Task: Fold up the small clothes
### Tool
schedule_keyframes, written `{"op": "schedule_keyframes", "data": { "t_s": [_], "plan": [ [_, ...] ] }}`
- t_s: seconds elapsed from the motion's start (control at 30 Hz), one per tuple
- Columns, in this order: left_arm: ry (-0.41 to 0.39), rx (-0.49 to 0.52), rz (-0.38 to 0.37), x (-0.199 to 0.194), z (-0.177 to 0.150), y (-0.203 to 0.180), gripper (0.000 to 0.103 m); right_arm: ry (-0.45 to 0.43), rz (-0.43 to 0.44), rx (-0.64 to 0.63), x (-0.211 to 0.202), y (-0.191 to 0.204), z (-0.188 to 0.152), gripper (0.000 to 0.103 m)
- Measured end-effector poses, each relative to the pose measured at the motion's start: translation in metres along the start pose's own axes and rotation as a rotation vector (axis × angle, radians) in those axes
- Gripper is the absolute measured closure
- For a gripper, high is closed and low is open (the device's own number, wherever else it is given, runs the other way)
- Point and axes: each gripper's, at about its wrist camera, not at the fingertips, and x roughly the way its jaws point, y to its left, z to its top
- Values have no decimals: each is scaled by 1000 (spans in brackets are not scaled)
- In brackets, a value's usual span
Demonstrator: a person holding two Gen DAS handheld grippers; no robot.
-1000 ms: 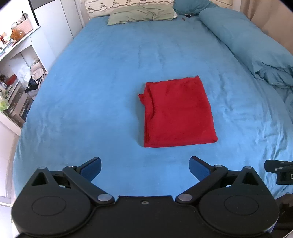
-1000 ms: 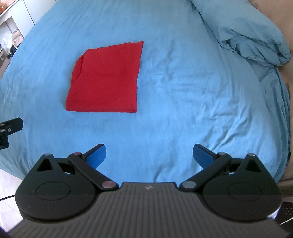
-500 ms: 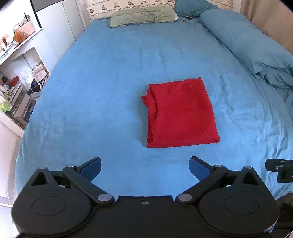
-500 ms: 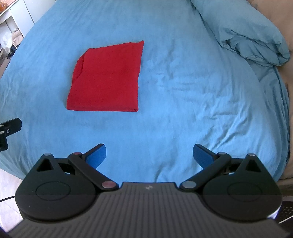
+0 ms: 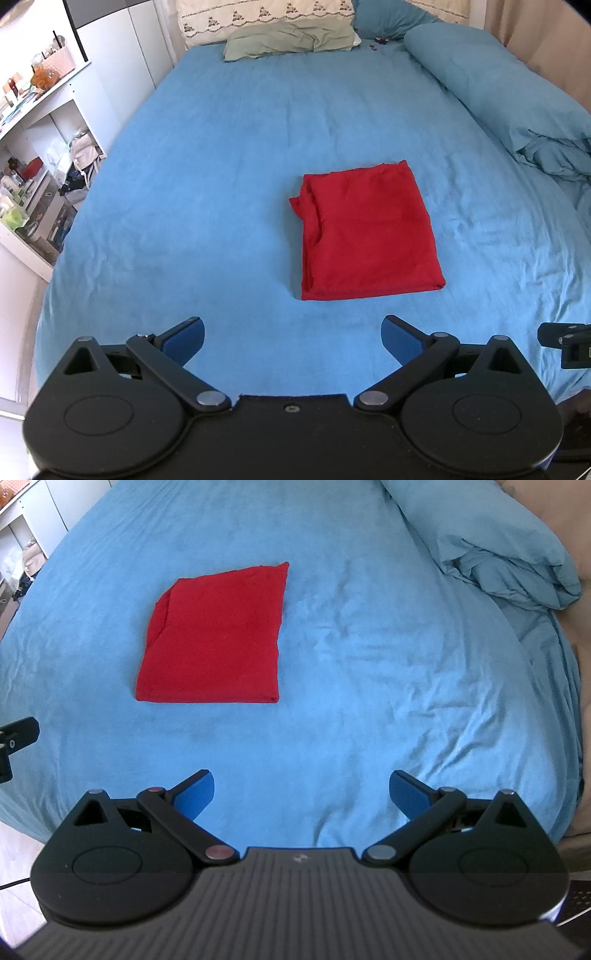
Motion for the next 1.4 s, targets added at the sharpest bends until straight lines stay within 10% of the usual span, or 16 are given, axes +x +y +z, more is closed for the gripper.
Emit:
{"op": "schedule_keyframes", "data": {
  "t_s": [1.4],
  "plan": [
    [-17,18,21,-4,3,-12,0,-32,-7,10,-4,-6,4,0]
  ]
}}
